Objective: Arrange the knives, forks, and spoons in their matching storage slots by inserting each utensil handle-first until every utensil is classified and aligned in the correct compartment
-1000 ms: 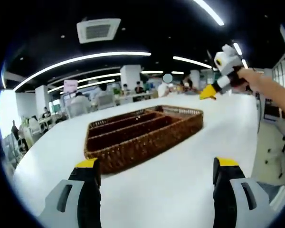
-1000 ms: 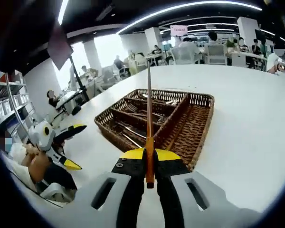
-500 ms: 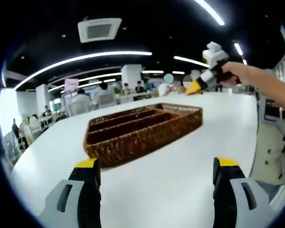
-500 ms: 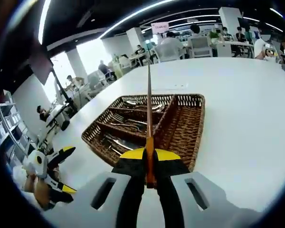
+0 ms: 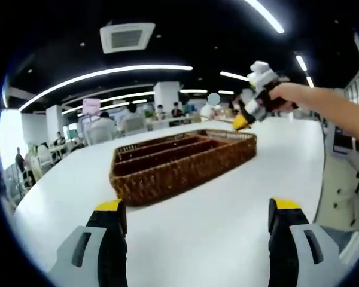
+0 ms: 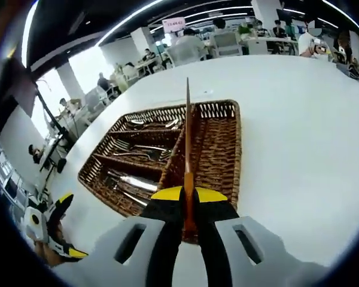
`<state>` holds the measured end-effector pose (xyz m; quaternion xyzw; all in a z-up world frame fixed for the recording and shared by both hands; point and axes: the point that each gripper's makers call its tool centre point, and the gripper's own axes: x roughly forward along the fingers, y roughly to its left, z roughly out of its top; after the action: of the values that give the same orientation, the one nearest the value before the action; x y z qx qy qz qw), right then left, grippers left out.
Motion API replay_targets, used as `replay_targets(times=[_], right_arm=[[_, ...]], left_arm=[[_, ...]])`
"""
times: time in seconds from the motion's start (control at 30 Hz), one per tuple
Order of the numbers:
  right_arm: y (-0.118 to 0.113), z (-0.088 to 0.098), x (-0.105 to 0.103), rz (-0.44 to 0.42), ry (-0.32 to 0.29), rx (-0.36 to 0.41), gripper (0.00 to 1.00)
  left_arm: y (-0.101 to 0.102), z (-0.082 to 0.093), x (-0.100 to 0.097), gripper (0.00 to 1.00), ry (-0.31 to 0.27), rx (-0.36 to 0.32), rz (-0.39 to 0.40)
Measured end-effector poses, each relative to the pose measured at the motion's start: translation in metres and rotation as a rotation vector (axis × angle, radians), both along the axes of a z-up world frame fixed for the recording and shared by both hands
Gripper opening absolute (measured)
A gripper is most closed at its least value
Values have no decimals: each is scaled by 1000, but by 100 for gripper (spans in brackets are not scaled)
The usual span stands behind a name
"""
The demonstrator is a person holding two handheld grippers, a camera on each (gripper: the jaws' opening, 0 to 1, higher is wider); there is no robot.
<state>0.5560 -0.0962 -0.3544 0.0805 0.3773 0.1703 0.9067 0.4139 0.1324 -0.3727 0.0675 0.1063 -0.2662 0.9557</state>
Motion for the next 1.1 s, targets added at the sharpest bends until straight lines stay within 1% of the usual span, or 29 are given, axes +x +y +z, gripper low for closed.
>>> replay_targets(times=[0.2,0.23,0.27,0.47,0.57,0.63,0.73,0.8,0.83,1.0,1.1], right_arm=[[-1,-18,-3,-58,69,-57,6],[-1,-22,-7,-63,86,-89,6],[1,-26,-7,-58,79,-121,6],[3,-32,-6,-79,92,-188,6],[0,-36,-6,-101,126,-220,6],[-4,-38,-5,-113,141,-263,6],[-3,-44,-6,-115,175,-271,6],[-1,-50,-8,-111,217,-257,6],[-1,-52,-6,-108,217,-263,6],[-1,-53,-9,-114,233,-261,6],[-1,-54,-10,-113,239,-257,6]], left_arm=[[5,-1,-1,100,-4,3,1],[5,-1,-1,100,-3,6,0],[6,-1,-1,100,-1,6,-2],[9,-3,-1,100,4,3,1],[8,-3,-5,100,6,2,2],[8,-4,-5,100,7,10,2],[9,-5,-6,100,5,16,2],[7,-5,-8,100,9,15,0],[7,-5,-9,100,9,16,0],[9,-6,-9,100,10,18,5],[5,-8,-13,100,19,24,0]])
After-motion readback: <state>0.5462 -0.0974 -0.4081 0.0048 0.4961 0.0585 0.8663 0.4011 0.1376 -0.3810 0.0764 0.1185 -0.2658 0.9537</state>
